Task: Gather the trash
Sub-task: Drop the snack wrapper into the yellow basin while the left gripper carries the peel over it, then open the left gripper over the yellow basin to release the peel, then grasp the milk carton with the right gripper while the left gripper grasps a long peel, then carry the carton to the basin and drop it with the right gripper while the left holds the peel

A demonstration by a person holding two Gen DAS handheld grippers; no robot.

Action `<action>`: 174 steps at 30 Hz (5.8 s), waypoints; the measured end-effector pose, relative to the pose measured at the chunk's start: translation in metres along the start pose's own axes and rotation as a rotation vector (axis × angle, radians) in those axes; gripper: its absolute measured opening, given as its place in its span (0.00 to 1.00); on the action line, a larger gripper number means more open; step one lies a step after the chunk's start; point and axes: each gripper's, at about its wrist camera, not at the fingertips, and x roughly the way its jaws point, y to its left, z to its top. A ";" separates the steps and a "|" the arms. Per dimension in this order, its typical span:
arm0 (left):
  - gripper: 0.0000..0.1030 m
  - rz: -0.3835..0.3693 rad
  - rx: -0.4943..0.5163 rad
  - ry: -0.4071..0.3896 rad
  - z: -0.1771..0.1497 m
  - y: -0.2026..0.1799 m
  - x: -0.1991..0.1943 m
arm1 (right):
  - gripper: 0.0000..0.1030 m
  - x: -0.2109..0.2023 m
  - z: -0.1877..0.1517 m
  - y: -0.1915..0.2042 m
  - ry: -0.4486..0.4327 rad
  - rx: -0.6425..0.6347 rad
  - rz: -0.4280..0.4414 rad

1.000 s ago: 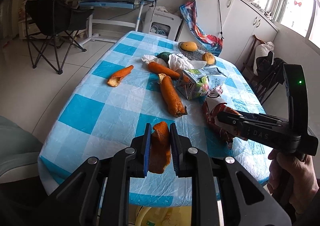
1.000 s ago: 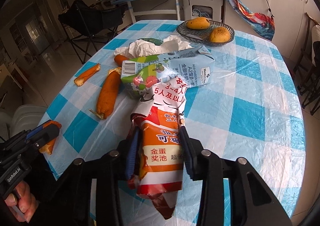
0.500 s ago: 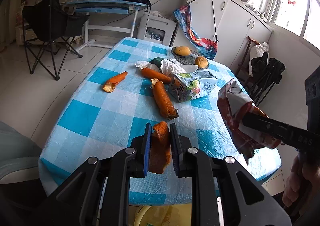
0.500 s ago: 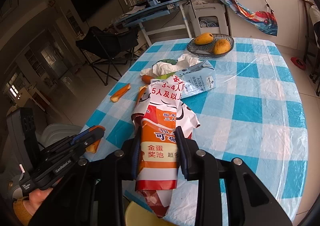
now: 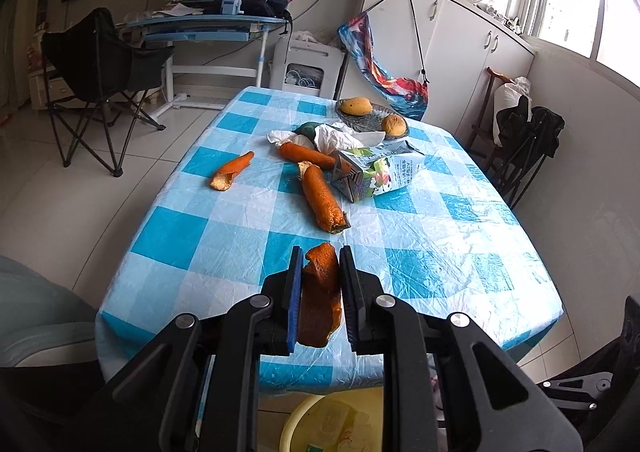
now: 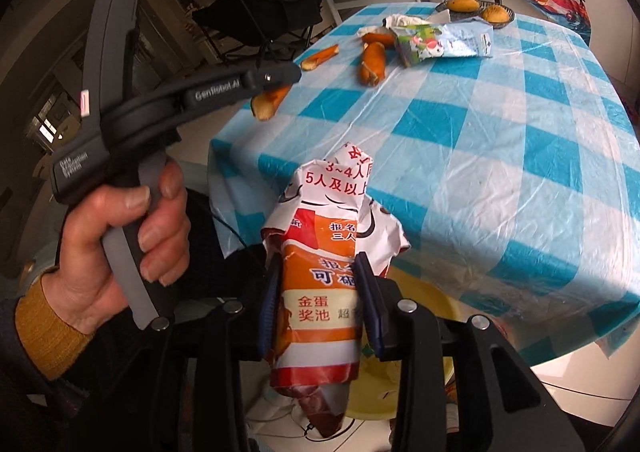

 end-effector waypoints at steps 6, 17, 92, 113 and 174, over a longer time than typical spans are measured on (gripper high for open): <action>0.17 -0.010 0.030 0.006 -0.009 -0.006 -0.011 | 0.52 -0.002 -0.001 -0.006 -0.016 0.027 -0.042; 0.17 -0.053 0.084 0.074 -0.041 -0.028 -0.022 | 0.58 -0.019 -0.002 -0.018 -0.093 0.085 -0.040; 0.85 0.120 -0.210 0.063 0.030 0.045 0.021 | 0.83 0.082 0.220 -0.104 -0.223 0.465 -0.264; 0.85 0.129 -0.133 0.134 0.052 0.005 0.073 | 0.66 0.014 0.140 -0.129 -0.117 0.164 -0.136; 0.21 0.068 -0.011 0.103 0.036 -0.014 0.070 | 0.58 0.001 0.136 -0.131 -0.183 0.277 0.130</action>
